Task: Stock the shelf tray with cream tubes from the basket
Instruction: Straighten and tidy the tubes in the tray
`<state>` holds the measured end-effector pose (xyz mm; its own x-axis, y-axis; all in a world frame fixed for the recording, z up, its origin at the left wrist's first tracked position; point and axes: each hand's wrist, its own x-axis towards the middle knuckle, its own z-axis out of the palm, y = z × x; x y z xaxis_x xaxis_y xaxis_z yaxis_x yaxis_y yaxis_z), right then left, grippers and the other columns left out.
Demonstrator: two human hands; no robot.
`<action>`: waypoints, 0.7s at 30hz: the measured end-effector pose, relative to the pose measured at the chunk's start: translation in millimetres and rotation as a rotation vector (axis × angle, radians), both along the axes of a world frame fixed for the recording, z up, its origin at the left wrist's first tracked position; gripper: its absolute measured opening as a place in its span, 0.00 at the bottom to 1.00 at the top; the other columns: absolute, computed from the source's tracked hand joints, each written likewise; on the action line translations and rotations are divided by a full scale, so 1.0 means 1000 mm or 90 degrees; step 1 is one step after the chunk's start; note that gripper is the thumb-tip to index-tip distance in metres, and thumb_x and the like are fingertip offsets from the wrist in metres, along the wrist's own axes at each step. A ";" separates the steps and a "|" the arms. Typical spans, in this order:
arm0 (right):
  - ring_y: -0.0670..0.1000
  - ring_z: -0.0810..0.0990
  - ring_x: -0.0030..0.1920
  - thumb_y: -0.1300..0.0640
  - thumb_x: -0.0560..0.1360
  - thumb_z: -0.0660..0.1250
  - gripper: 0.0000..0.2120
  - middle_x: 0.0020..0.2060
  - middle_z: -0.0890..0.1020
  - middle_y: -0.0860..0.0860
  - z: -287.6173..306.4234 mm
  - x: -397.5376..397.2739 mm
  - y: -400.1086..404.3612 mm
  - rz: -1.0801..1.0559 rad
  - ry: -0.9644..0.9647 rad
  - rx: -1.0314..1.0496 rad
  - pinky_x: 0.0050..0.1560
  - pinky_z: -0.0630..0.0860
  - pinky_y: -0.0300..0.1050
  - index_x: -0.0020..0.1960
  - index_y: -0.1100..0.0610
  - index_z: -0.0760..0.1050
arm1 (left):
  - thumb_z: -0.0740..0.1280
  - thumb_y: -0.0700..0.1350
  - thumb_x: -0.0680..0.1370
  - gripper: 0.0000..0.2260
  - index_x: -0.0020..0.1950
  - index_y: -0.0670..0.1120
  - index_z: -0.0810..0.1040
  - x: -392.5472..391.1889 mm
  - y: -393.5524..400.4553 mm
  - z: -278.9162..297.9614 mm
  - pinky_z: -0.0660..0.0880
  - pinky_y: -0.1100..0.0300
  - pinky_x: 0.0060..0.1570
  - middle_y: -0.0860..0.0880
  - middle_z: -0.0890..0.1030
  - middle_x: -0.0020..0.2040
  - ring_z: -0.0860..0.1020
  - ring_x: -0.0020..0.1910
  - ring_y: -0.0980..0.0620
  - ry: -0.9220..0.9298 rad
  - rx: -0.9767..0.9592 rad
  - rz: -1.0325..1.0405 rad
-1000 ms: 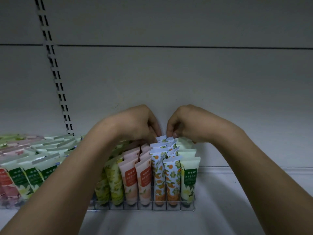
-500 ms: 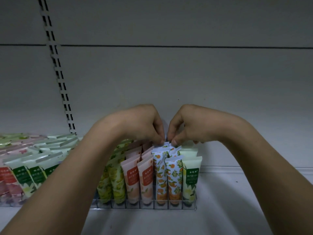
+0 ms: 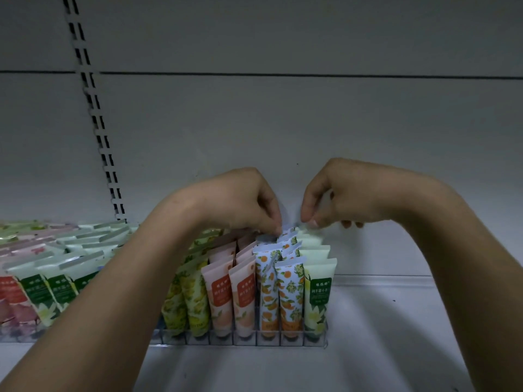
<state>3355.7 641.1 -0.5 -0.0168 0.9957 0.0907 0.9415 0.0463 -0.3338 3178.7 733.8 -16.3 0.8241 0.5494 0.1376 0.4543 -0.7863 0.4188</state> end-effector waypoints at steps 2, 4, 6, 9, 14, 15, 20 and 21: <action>0.41 0.75 0.23 0.59 0.71 0.75 0.06 0.31 0.83 0.43 -0.001 0.001 -0.002 -0.009 -0.015 -0.049 0.24 0.71 0.33 0.41 0.48 0.83 | 0.76 0.48 0.69 0.02 0.40 0.51 0.86 0.003 -0.002 -0.002 0.71 0.69 0.31 0.57 0.83 0.32 0.76 0.28 0.64 0.004 0.010 -0.006; 0.43 0.76 0.25 0.60 0.71 0.74 0.06 0.37 0.85 0.48 -0.005 -0.001 0.000 -0.010 -0.026 -0.078 0.25 0.72 0.34 0.44 0.50 0.84 | 0.76 0.48 0.69 0.02 0.40 0.52 0.86 0.007 -0.003 -0.005 0.72 0.68 0.35 0.58 0.83 0.33 0.77 0.31 0.65 0.013 0.020 -0.002; 0.44 0.76 0.25 0.61 0.72 0.73 0.06 0.40 0.85 0.51 -0.008 -0.003 0.003 -0.005 -0.032 -0.084 0.25 0.72 0.35 0.44 0.51 0.83 | 0.76 0.47 0.70 0.01 0.40 0.52 0.86 0.009 -0.004 -0.006 0.72 0.68 0.36 0.58 0.83 0.33 0.77 0.31 0.65 0.017 0.030 0.004; 0.43 0.76 0.24 0.63 0.72 0.72 0.07 0.39 0.85 0.52 -0.009 -0.005 0.006 0.003 -0.038 -0.078 0.24 0.71 0.35 0.43 0.51 0.83 | 0.75 0.46 0.70 0.01 0.40 0.51 0.86 0.010 -0.004 -0.007 0.75 0.65 0.38 0.56 0.84 0.34 0.80 0.34 0.59 0.016 0.037 0.008; 0.43 0.76 0.23 0.63 0.72 0.72 0.08 0.37 0.85 0.49 -0.010 -0.005 0.007 0.008 -0.051 -0.066 0.24 0.71 0.34 0.40 0.49 0.83 | 0.75 0.45 0.70 0.01 0.40 0.51 0.86 0.010 -0.005 -0.006 0.70 0.72 0.32 0.59 0.82 0.31 0.76 0.30 0.66 0.013 0.040 0.002; 0.43 0.76 0.23 0.63 0.72 0.72 0.09 0.37 0.85 0.49 -0.010 -0.006 0.007 0.009 -0.053 -0.063 0.24 0.71 0.34 0.40 0.49 0.83 | 0.75 0.45 0.70 0.01 0.41 0.51 0.86 0.010 -0.005 -0.006 0.69 0.73 0.31 0.60 0.82 0.31 0.75 0.29 0.66 0.013 0.040 0.002; 0.43 0.76 0.24 0.62 0.71 0.73 0.07 0.35 0.85 0.48 -0.009 -0.007 0.006 0.007 -0.038 -0.049 0.24 0.71 0.34 0.42 0.50 0.83 | 0.75 0.46 0.70 0.01 0.41 0.52 0.86 0.008 -0.006 -0.003 0.72 0.69 0.33 0.58 0.83 0.32 0.77 0.30 0.64 0.014 0.034 0.005; 0.43 0.76 0.24 0.61 0.71 0.74 0.06 0.35 0.85 0.47 -0.008 -0.007 0.004 0.014 -0.021 -0.037 0.25 0.71 0.35 0.43 0.50 0.83 | 0.75 0.46 0.70 0.01 0.40 0.52 0.86 0.005 -0.006 0.000 0.72 0.70 0.32 0.59 0.82 0.31 0.76 0.29 0.64 0.007 0.043 0.006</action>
<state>3348.3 645.5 -8.4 -0.0408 0.9987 0.0319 0.9512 0.0486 -0.3047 3183.7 727.8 -16.4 0.8202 0.5474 0.1658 0.4666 -0.8081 0.3595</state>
